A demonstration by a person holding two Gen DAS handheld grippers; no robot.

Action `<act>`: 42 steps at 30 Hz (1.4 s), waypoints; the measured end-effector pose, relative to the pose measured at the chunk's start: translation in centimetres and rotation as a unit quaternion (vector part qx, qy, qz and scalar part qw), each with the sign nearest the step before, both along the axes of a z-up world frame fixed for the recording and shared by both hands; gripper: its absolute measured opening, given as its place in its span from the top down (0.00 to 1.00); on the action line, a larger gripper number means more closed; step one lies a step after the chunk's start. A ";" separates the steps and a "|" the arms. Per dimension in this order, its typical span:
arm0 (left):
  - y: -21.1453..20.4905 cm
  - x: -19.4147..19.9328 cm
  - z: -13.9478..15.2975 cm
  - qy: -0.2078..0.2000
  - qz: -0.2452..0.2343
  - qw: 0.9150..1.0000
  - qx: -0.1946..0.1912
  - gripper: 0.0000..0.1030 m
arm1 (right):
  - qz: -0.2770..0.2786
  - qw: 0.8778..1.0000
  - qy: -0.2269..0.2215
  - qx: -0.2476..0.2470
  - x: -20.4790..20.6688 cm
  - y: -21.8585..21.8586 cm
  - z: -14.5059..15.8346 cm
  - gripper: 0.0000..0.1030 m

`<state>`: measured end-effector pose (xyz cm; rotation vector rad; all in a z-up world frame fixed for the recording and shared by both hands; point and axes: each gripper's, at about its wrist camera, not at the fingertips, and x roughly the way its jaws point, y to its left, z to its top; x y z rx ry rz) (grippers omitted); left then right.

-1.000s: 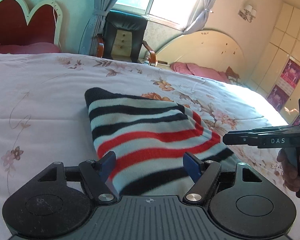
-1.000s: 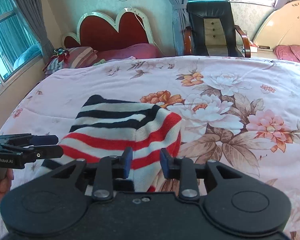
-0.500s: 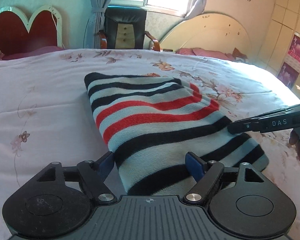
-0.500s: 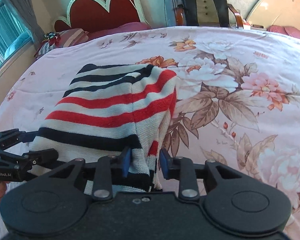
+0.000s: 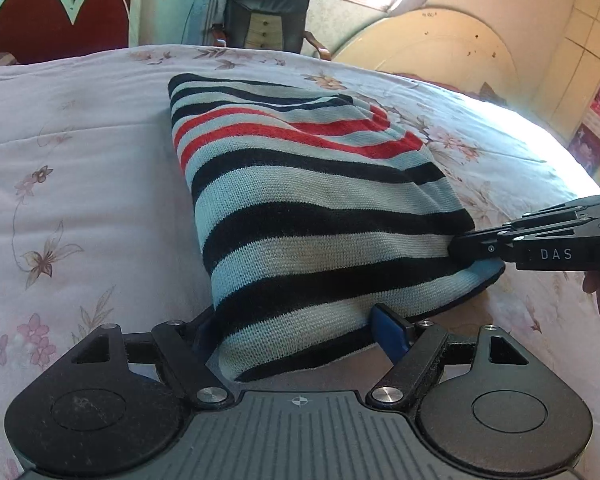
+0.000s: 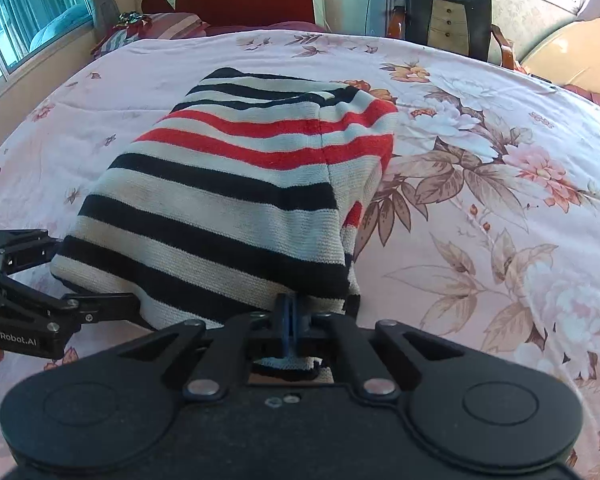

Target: Fold small clothes

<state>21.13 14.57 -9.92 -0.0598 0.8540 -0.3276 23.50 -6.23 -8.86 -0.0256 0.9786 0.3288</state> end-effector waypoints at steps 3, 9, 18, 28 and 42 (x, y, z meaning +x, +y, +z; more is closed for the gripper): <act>-0.8 -1.6 1.4 -0.018 0.017 0.999 0.026 0.24 | -0.027 0.999 -0.017 0.034 -1.6 -1.2 1.8 0.75; -1.1 -6.8 5.0 -0.063 0.051 0.996 0.023 0.06 | -0.062 0.994 -0.083 0.028 -7.4 -3.2 5.7 0.30; -3.7 -17.2 11.0 -0.106 0.076 0.991 0.006 0.00 | -0.074 0.988 -0.127 0.053 -18.2 -5.2 11.4 0.05; -6.1 -26.9 14.6 -0.161 0.090 0.983 0.023 0.00 | -0.095 0.981 -0.164 0.043 -26.8 -4.7 13.5 0.01; -6.6 -30.7 15.4 -0.184 0.096 0.978 0.021 0.00 | -0.088 0.979 -0.181 0.018 -30.4 -5.1 14.4 0.01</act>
